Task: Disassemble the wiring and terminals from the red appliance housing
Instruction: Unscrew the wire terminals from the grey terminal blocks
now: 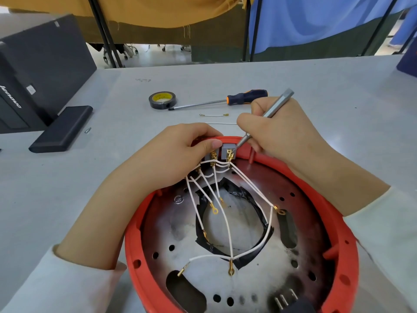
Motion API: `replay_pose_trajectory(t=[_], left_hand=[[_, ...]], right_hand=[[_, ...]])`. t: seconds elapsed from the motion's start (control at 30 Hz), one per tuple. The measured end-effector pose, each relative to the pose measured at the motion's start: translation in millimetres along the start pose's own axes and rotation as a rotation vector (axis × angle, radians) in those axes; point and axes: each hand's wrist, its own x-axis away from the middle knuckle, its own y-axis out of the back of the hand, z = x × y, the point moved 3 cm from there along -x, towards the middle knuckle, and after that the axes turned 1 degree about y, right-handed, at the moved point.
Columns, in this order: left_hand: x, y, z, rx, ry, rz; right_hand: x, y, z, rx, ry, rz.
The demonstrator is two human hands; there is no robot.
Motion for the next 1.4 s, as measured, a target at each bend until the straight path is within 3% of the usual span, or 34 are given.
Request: replay_pose_trajectory(t=[0.27, 0.43, 0.57, 0.7, 0.97, 1.2, 1.4], left_hand=[[1, 0, -1, -0.007, -0.016, -0.002], [1, 2, 0, 0.034, -0.016, -0.008], [5, 5, 3, 0.146, 0.027, -0.102], [11, 9, 6, 0.096, 0.040, 0.004], [17, 1, -2, 0.182, -0.007, 0.061], [16, 1, -2, 0.183, -0.027, 0.043], [15, 1, -2, 0.192, -0.043, 0.038]], right_hand=[[5, 5, 2, -0.200, 0.018, -0.015], [7, 4, 2, -0.155, 0.063, 0.028], [10, 4, 3, -0.149, 0.021, 0.045], [14, 5, 6, -0.143, -0.006, 0.026], [14, 1, 29, -0.035, -0.040, 0.276], [15, -11, 14, 0.035, 0.076, 0.069], [14, -12, 12, 0.050, 0.122, 0.081]])
